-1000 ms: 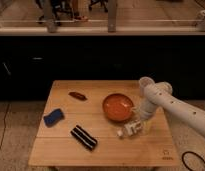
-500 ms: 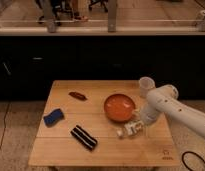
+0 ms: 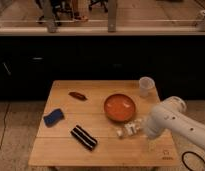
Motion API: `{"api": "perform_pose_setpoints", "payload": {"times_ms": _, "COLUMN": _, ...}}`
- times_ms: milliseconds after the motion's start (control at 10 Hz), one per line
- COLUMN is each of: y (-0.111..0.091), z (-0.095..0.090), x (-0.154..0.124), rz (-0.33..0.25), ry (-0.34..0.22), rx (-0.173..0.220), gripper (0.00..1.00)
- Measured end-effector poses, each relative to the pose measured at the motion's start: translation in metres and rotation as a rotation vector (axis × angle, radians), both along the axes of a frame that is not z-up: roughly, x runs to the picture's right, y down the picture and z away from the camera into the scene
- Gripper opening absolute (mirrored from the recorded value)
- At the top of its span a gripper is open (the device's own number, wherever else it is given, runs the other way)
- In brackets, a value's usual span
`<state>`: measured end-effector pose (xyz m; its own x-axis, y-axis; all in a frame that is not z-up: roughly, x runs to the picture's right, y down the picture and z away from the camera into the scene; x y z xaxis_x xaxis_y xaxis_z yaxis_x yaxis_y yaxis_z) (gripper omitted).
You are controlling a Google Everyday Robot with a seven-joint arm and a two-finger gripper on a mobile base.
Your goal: Place the bottle in the ceramic bowl
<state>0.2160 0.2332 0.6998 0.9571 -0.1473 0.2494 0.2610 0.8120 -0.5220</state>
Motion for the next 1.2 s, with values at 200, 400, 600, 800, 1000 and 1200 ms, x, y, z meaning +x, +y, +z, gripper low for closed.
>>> {"api": "perform_pose_setpoints", "payload": {"times_ms": 200, "y": 0.008, "z": -0.004, "x": 0.003, "rz": 0.009, "ry": 0.01, "rx": 0.003, "gripper": 0.8}}
{"api": "perform_pose_setpoints", "payload": {"times_ms": 400, "y": 0.007, "z": 0.008, "x": 0.007, "rz": 0.016, "ry": 0.017, "rx": -0.002, "gripper": 0.8}}
{"api": "perform_pose_setpoints", "payload": {"times_ms": 600, "y": -0.011, "z": 0.036, "x": 0.012, "rz": 0.025, "ry": 0.028, "rx": -0.006, "gripper": 0.8}}
{"api": "perform_pose_setpoints", "payload": {"times_ms": 800, "y": -0.035, "z": 0.068, "x": 0.015, "rz": 0.03, "ry": 0.033, "rx": -0.011, "gripper": 0.8}}
{"api": "perform_pose_setpoints", "payload": {"times_ms": 1000, "y": -0.049, "z": 0.094, "x": 0.021, "rz": 0.038, "ry": 0.043, "rx": -0.018, "gripper": 0.8}}
{"api": "perform_pose_setpoints", "payload": {"times_ms": 1200, "y": -0.051, "z": 0.101, "x": 0.023, "rz": 0.044, "ry": 0.049, "rx": -0.021, "gripper": 0.8}}
